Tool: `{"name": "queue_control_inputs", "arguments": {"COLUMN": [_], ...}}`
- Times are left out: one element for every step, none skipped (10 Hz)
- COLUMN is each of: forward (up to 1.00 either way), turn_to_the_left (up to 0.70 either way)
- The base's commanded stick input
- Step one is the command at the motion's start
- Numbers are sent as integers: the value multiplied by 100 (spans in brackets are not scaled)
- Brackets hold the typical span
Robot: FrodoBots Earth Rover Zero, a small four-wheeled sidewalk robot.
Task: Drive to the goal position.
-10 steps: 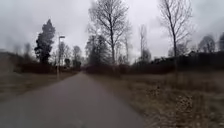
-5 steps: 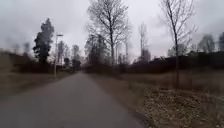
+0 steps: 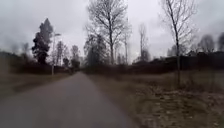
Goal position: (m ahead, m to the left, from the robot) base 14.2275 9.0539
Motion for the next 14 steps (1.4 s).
{"name": "queue_control_inputs", "arguments": {"forward": [70, 70, 70, 70, 70, 70, 70, 70, 70, 70, 70, 70, 70, 70], "turn_to_the_left": [0, 0, 0, 0, 0, 0, 0, 0, 0, 0, 0, 0, 0, 0]}}
